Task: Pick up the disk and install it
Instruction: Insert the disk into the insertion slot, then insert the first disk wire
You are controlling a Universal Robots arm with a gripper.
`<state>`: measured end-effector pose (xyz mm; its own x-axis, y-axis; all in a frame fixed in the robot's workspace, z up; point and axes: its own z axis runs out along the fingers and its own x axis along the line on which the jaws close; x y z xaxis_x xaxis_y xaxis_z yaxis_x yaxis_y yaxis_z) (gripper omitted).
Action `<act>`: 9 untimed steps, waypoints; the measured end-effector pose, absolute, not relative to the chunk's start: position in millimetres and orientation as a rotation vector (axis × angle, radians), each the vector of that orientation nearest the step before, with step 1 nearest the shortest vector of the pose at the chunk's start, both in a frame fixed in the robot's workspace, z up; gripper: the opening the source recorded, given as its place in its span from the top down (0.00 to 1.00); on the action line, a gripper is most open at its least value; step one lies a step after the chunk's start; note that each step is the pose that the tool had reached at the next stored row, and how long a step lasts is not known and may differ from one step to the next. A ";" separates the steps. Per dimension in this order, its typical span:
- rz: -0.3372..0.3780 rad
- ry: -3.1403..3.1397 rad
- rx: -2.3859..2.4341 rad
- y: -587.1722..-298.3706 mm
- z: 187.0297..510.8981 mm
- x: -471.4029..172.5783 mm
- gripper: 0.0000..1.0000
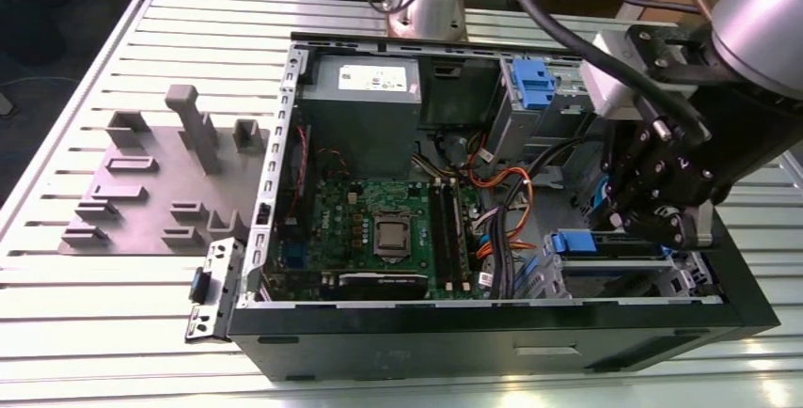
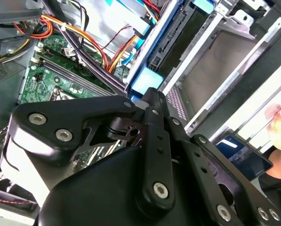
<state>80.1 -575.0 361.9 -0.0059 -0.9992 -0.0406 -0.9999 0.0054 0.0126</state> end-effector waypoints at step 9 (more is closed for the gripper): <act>0.059 2.213 -2.200 -575.0 357.6 80.1 0.89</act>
<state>80.1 -575.0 357.6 -0.0060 -0.9991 -0.0412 -0.9999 0.0055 0.0126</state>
